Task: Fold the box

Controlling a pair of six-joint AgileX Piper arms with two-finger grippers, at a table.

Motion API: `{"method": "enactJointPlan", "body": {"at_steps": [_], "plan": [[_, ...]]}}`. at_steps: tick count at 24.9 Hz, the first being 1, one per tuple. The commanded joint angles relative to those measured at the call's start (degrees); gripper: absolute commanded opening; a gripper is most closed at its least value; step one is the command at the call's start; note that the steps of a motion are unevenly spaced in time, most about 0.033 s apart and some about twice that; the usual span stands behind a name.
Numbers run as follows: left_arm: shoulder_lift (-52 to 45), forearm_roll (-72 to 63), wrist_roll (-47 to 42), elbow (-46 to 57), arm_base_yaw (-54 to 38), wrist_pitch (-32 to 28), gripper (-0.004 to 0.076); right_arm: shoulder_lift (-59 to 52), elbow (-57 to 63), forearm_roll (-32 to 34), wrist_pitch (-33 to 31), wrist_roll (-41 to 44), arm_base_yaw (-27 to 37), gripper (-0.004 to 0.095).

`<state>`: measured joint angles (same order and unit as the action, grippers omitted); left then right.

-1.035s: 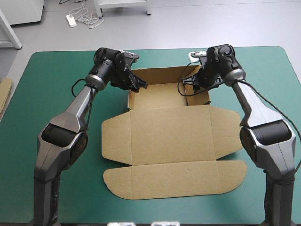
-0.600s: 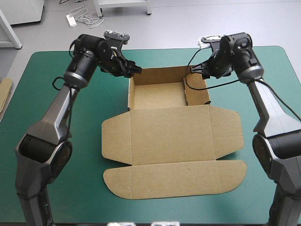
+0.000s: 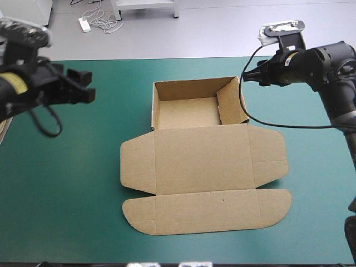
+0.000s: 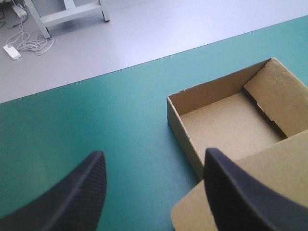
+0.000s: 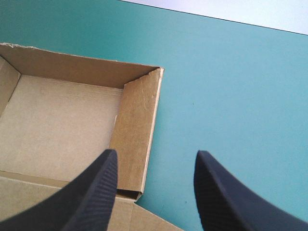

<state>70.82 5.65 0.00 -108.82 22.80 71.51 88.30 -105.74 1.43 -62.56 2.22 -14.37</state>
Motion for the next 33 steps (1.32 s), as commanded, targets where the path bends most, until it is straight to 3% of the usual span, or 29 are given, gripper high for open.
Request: {"method": "enactJointPlan", "body": {"at_steps": [1,4,8,17,21,27,33], "plan": [[-14.05,0.59,-2.08,10.34,0.31,-1.52,0.0423,-5.48,4.59,0.84,6.56,-0.95,0.25,0.0472],[-29.21,0.09,-5.72,25.29,0.31,-2.87,0.0417,-6.38,6.78,0.4,6.41,-1.48,0.25,0.0472],[-41.36,-1.62,-5.72,38.16,0.2,-2.64,0.0371,-5.86,6.78,-0.28,6.75,-1.57,-0.46,0.0472],[-42.83,-1.9,-0.76,43.61,0.2,-0.24,0.0372,5.97,-0.62,0.4,0.11,1.21,-2.01,0.0473],[-42.83,-1.29,1.24,43.61,0.2,-0.15,0.0372,13.9,-9.97,0.4,-8.85,1.71,-2.01,0.0475],[-42.83,-0.98,2.27,43.68,0.2,0.4,0.0372,22.33,-19.9,-1.43,-8.9,1.97,-2.01,0.0561],[-42.83,-1.83,2.27,43.68,0.2,0.79,0.0372,26.35,-20.16,-1.43,-8.9,0.89,-0.72,0.066]]}}
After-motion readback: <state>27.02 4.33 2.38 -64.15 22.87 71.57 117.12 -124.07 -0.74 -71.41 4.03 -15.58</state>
